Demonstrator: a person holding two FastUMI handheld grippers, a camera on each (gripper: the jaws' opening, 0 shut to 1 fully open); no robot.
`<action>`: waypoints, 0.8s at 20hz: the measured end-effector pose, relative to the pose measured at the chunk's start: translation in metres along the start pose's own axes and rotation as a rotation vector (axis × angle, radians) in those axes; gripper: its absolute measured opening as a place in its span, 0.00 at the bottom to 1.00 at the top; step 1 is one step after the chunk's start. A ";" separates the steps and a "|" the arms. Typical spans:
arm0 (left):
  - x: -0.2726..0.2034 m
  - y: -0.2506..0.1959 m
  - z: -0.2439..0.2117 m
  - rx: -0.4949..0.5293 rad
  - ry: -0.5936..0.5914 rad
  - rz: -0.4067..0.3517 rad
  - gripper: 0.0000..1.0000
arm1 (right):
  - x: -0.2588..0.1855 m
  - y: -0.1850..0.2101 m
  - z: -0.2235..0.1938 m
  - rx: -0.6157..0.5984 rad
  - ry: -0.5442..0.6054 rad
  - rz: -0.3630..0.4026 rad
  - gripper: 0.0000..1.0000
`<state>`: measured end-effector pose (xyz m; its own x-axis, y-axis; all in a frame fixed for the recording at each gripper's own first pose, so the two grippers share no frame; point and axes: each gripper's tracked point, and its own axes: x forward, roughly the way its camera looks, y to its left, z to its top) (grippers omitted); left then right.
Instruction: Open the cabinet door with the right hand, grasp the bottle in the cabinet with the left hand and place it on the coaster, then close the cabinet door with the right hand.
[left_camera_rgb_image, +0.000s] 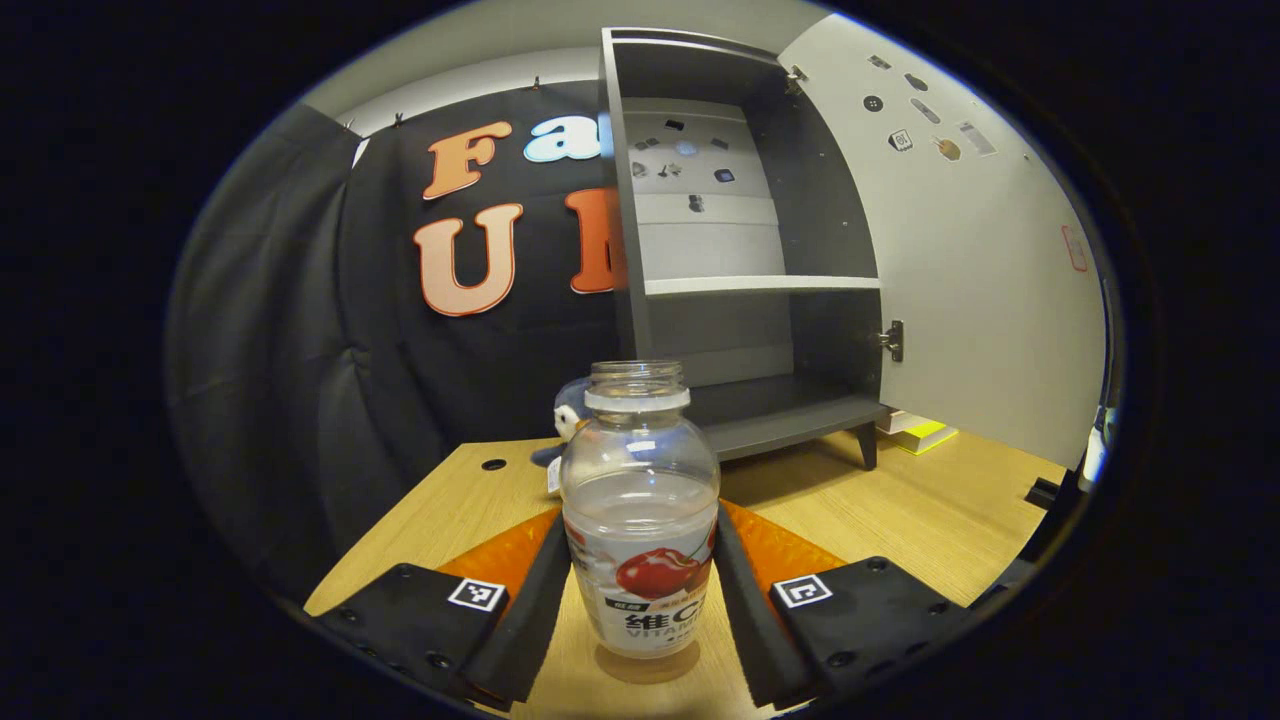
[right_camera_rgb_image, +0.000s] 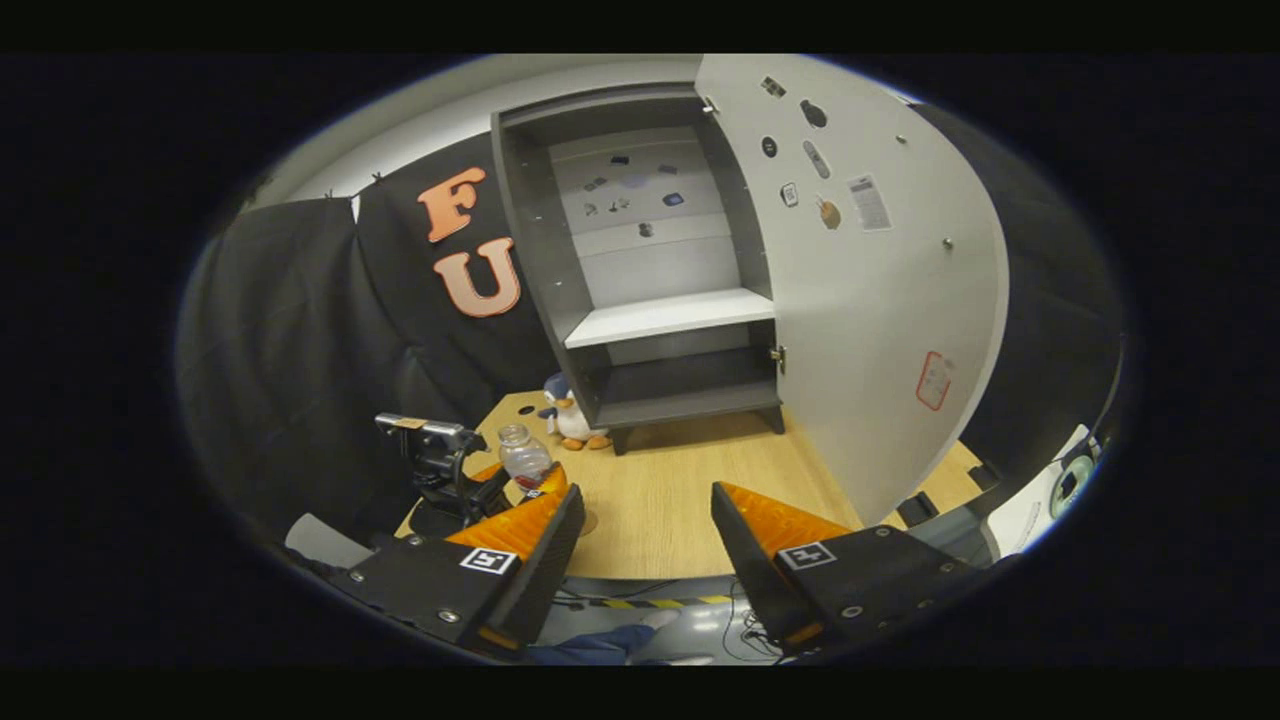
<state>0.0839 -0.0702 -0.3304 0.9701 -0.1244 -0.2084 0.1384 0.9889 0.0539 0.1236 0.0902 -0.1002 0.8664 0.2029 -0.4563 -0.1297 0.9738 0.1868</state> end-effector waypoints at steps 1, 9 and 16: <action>0.000 -0.002 -0.007 -0.013 0.006 -0.007 0.81 | -0.001 0.002 -0.004 -0.002 0.020 0.005 0.80; 0.007 0.009 -0.054 -0.030 0.051 0.025 0.81 | -0.008 0.002 -0.019 -0.005 0.099 0.021 0.81; 0.013 0.008 -0.067 -0.018 0.055 0.029 0.82 | -0.010 0.009 -0.026 0.056 0.134 0.026 0.82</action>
<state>0.0845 -0.0590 -0.3978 0.9612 -0.0916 -0.2603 0.1063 0.9934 0.0429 0.1008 0.0994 -0.1165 0.7904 0.2432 -0.5622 -0.1204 0.9616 0.2468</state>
